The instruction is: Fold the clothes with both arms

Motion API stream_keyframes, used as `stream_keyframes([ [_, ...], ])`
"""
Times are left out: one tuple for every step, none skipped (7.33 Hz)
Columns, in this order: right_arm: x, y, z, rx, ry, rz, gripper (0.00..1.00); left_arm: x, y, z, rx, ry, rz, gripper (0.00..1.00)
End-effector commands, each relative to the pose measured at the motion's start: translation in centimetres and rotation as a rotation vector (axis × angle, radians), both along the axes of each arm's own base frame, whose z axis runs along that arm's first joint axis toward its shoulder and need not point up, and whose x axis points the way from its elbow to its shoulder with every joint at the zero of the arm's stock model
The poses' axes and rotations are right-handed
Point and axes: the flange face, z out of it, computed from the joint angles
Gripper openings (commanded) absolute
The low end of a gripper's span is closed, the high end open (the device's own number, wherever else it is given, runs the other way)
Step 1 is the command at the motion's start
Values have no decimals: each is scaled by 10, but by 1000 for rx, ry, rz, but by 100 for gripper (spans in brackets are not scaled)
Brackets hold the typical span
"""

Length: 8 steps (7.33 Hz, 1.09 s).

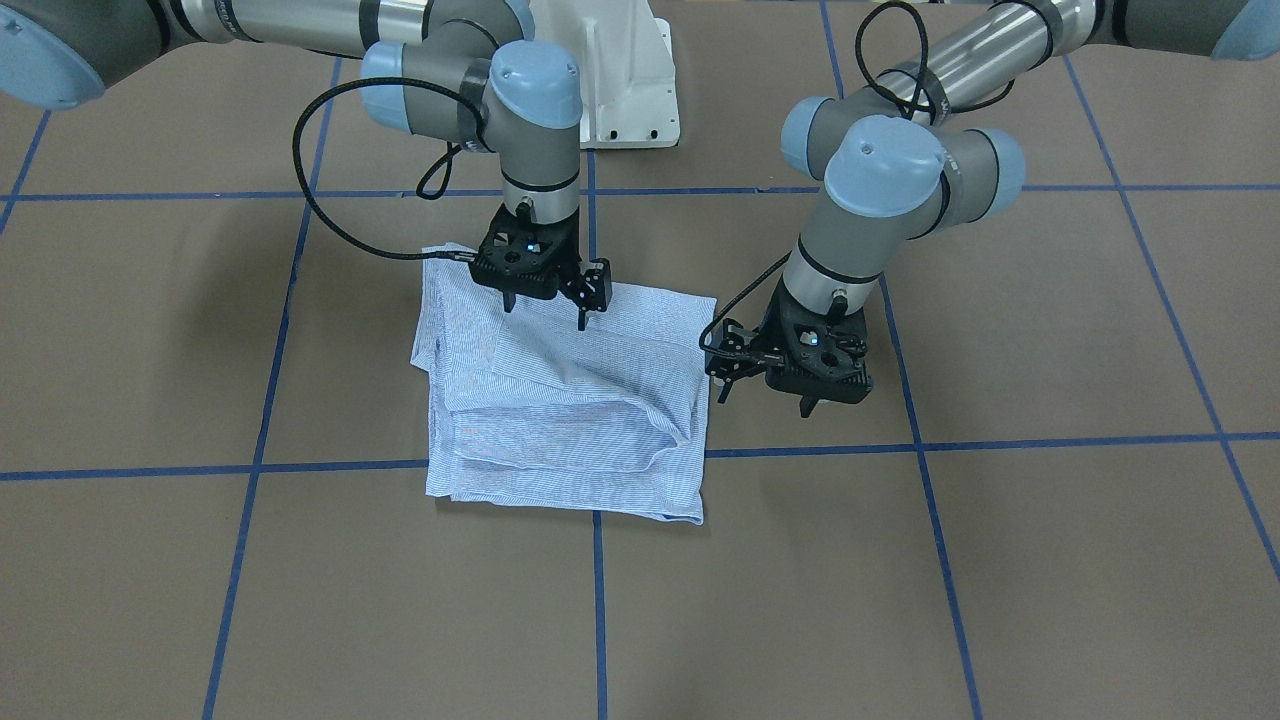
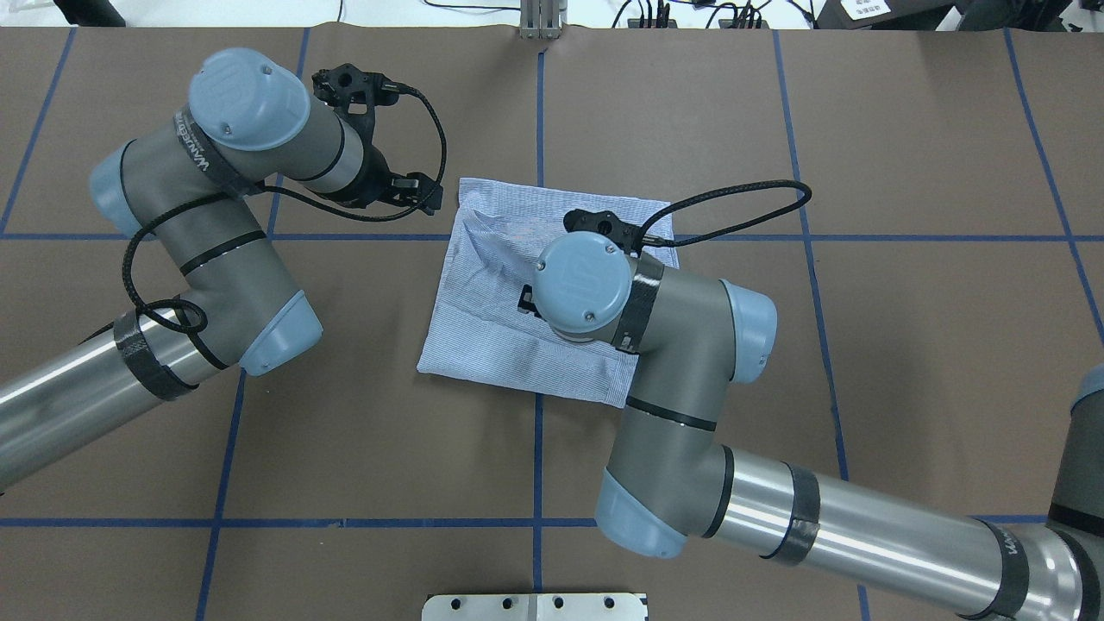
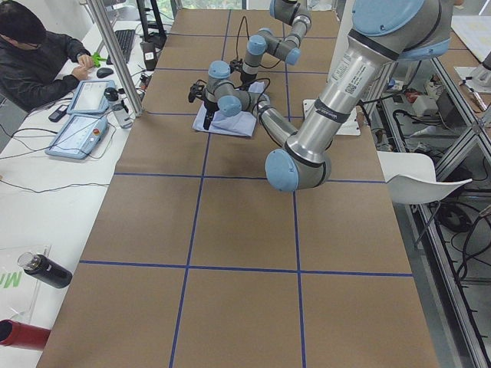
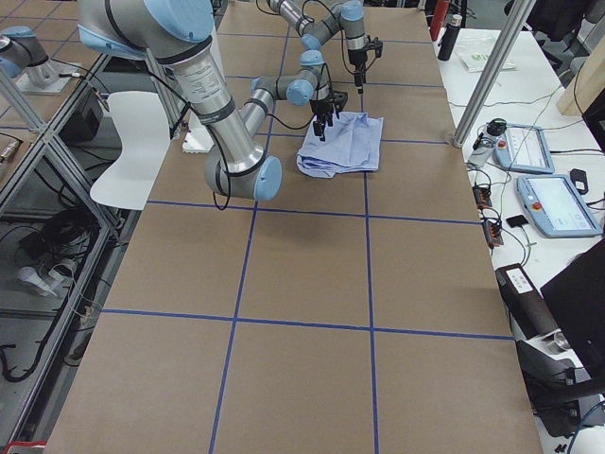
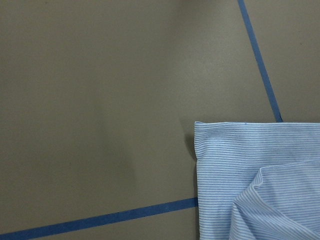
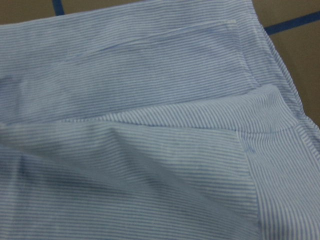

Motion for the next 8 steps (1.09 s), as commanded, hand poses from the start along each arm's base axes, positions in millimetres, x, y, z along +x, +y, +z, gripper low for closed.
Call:
stream_keyframes([
  [-18,23,4,17,27,-19,100,0,0,0,0,0,0,100],
  [-21,19,17,47,62,-24,100,0,0,1,-1,-1,0,100],
  [-16,5,19,109,92,-37,100,0,0,1,-1,-1,0,100],
  [-11,-19,33,104,126,-17,100,-1,-1,0,0,0,-2,100],
  [-16,-47,52,127,123,-8,100,-1,-1,2,-2,-2,-2,100],
  [-10,-81,72,159,119,7,100,-3,-2,-1,1,1,-5,100],
  [0,-115,77,188,144,5,100,-4,0,-4,4,4,-5,100],
  [14,-140,85,191,173,15,100,-6,2,-7,5,7,-4,100],
])
